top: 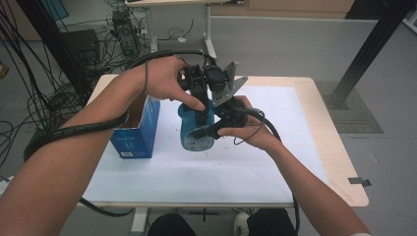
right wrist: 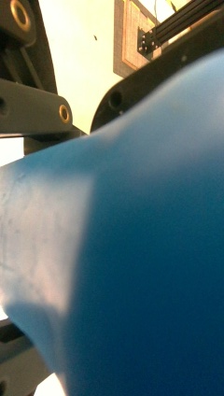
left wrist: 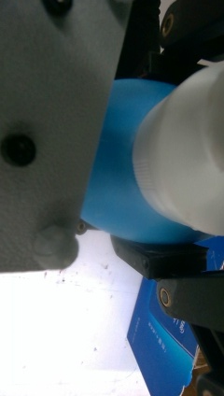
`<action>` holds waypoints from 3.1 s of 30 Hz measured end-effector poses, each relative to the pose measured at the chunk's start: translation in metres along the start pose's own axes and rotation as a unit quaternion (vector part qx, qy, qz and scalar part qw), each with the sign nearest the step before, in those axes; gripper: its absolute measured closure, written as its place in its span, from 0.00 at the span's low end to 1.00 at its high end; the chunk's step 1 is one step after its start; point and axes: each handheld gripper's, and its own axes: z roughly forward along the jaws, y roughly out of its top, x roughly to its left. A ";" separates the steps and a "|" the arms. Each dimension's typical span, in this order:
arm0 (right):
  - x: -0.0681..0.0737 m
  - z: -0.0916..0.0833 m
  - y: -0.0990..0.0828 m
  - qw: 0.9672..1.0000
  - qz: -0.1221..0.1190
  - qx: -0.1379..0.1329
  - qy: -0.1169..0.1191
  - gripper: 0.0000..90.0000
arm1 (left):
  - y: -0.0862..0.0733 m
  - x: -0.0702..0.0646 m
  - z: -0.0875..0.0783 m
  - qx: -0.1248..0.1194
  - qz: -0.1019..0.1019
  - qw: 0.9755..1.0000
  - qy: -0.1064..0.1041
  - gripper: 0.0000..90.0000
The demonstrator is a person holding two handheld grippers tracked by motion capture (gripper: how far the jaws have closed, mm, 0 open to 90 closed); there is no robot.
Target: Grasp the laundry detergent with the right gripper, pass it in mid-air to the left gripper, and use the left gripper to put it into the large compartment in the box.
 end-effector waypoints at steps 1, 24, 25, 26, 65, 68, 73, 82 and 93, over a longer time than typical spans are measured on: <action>0.000 0.000 0.000 1.000 0.002 0.001 0.000 0.48 | 0.000 0.000 0.000 0.000 0.000 1.000 0.000 0.40; 0.001 0.002 0.000 1.000 0.000 -0.001 0.000 0.48 | -0.002 -0.001 0.001 -0.007 -0.002 1.000 0.002 0.40; 0.001 0.002 0.000 1.000 0.001 0.000 0.001 0.48 | -0.002 -0.001 0.001 -0.006 -0.001 1.000 0.002 0.40; 0.001 0.002 0.000 1.000 0.000 0.000 0.000 0.48 | -0.002 -0.001 0.001 -0.006 -0.001 1.000 0.002 0.40; -0.001 0.000 -0.002 1.000 0.002 -0.005 0.002 0.47 | -0.002 0.000 0.000 -0.011 -0.011 1.000 0.002 0.40; -0.001 -0.001 -0.002 1.000 0.004 -0.007 0.002 0.46 | -0.002 0.000 -0.001 -0.011 -0.012 1.000 0.001 0.40; -0.001 -0.002 -0.002 1.000 0.007 -0.009 0.002 0.46 | -0.003 0.001 -0.002 -0.010 -0.014 1.000 0.000 0.40; 0.000 -0.001 -0.003 1.000 0.008 -0.013 0.002 0.45 | -0.004 0.000 -0.002 -0.009 -0.016 1.000 0.000 0.40; -0.001 -0.002 -0.005 1.000 0.009 -0.015 -0.005 0.37 | -0.006 -0.001 -0.004 -0.005 -0.021 1.000 0.003 0.40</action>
